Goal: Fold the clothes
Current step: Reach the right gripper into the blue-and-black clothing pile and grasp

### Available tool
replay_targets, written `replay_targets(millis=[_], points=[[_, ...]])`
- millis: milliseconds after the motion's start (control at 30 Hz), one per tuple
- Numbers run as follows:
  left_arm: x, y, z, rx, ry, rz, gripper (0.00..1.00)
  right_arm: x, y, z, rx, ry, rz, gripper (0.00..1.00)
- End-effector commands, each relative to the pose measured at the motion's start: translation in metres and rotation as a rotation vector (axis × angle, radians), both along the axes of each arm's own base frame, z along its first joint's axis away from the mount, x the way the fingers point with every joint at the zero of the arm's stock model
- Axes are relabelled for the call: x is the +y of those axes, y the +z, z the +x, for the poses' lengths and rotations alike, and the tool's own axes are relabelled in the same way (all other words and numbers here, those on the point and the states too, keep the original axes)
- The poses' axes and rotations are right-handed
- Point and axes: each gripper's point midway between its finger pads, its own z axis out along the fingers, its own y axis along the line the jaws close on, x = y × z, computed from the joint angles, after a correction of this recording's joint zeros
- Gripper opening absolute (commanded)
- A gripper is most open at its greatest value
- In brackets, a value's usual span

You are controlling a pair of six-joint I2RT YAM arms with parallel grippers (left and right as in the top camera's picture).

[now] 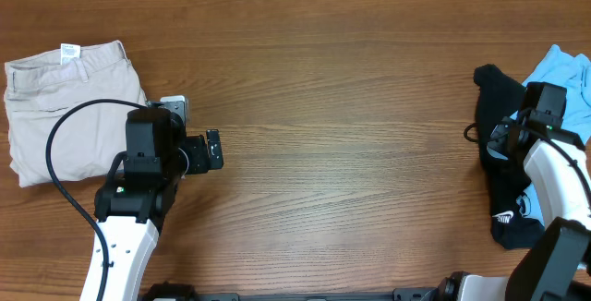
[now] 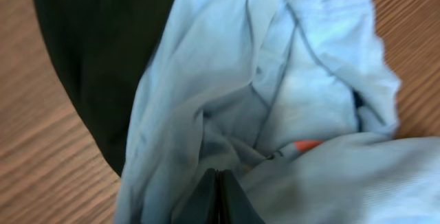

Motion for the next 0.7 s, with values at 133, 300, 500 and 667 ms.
replay_targets(millis=[133, 300, 500, 667], points=[[-0.001, 0.009, 0.007, -0.034, -0.014, -0.003, 1.0, -0.014, 0.111, 0.022, -0.202, -0.028, -0.086, 0.04], [-0.001, 0.009, 0.007, -0.033, -0.009, -0.007, 1.0, 0.0, 0.102, 0.004, -0.107, -0.005, -0.017, 0.24], [-0.001, 0.009, 0.007, -0.031, 0.012, -0.027, 1.0, 0.01, 0.065, -0.019, 0.058, -0.005, 0.05, 0.55], [-0.001, 0.009, 0.007, -0.031, 0.012, -0.026, 1.0, 0.011, 0.046, -0.023, 0.135, -0.004, 0.078, 0.61]])
